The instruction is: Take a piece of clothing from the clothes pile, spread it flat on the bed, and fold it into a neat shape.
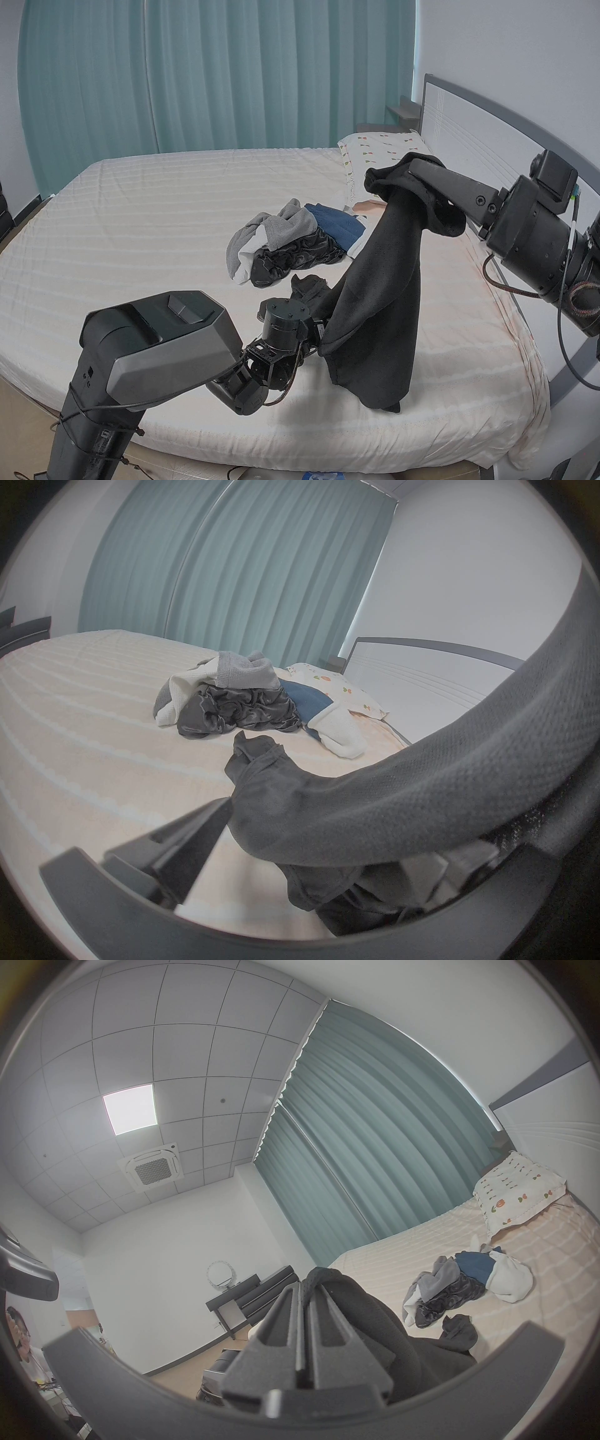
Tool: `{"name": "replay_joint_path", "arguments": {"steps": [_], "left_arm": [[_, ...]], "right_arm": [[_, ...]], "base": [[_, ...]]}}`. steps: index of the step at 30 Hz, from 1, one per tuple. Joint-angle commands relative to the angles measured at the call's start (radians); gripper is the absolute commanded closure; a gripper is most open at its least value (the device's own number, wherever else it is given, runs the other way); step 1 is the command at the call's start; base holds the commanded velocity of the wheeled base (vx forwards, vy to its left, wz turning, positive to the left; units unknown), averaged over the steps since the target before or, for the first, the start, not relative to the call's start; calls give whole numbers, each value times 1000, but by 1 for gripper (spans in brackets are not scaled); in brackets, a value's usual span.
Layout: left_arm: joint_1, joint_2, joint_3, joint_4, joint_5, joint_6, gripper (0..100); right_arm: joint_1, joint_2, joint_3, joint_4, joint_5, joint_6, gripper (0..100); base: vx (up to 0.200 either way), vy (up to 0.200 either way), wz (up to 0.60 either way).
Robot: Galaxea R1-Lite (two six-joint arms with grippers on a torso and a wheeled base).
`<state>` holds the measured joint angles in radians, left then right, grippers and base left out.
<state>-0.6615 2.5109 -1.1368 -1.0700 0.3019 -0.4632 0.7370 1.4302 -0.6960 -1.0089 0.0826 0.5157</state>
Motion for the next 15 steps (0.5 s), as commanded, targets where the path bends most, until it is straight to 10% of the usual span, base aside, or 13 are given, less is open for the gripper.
{"name": "replay_joint_path", "arguments": {"steps": [1,15], "left_arm": [[11,-18,25,-4,-1,-15,100],[154,-409,322,-2,-150,-69,100]], "right_arm": [[-33,1,13,0,2,1,100],[-248,72,73,1,36,70,100]], "base": [[0,0,0],[0,0,0]]}}
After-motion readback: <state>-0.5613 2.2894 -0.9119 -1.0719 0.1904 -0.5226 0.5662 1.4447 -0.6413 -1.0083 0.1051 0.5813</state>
